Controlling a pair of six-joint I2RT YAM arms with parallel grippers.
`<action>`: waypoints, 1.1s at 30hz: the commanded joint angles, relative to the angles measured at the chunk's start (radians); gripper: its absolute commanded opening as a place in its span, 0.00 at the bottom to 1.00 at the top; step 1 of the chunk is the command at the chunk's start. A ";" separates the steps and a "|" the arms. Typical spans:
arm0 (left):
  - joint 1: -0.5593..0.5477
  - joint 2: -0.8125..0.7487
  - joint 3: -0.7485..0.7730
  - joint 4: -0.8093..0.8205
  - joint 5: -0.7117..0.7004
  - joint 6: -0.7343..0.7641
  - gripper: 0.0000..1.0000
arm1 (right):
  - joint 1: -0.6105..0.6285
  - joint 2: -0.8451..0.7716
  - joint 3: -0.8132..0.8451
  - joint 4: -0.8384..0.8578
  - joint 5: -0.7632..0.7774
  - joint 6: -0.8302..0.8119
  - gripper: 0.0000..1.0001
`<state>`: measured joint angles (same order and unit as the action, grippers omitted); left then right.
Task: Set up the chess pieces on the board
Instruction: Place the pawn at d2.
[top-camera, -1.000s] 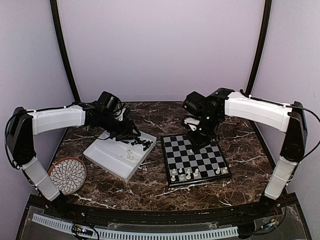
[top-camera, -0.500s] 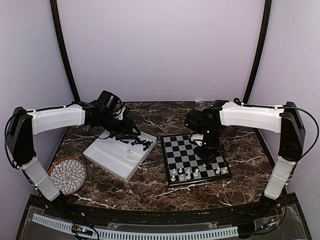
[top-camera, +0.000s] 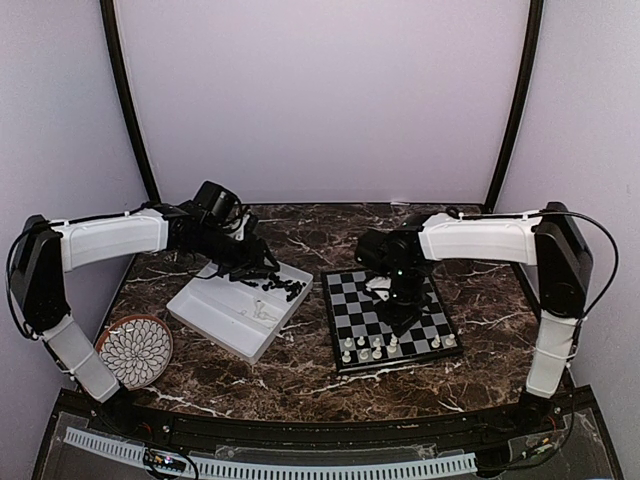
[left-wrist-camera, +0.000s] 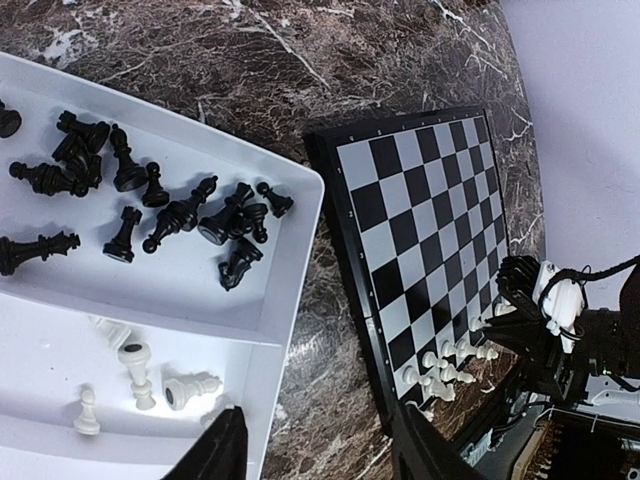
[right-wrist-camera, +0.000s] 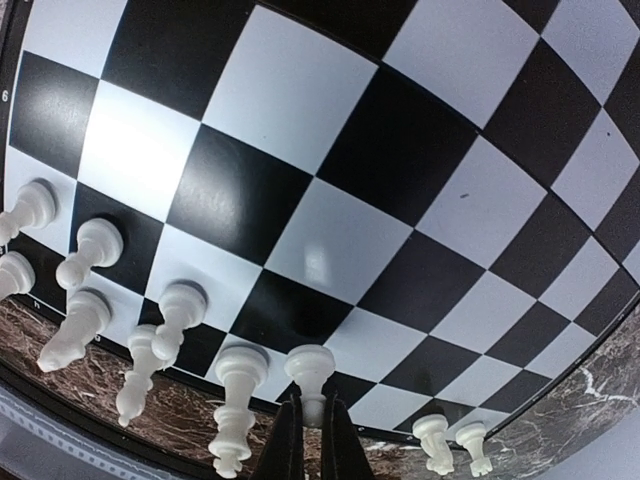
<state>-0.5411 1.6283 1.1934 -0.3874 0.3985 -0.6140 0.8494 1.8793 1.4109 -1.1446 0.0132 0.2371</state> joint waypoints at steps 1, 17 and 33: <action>0.005 -0.064 -0.022 -0.034 -0.018 -0.004 0.51 | 0.015 0.027 0.037 0.031 -0.009 -0.015 0.00; 0.004 -0.073 -0.040 -0.026 -0.016 -0.014 0.51 | 0.032 0.047 0.021 0.046 -0.035 -0.023 0.02; 0.005 -0.050 -0.042 -0.064 -0.035 0.000 0.52 | 0.035 0.038 0.100 -0.010 -0.016 -0.018 0.18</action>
<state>-0.5411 1.5948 1.1694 -0.4103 0.3798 -0.6250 0.8726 1.9205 1.4586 -1.1210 -0.0067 0.2180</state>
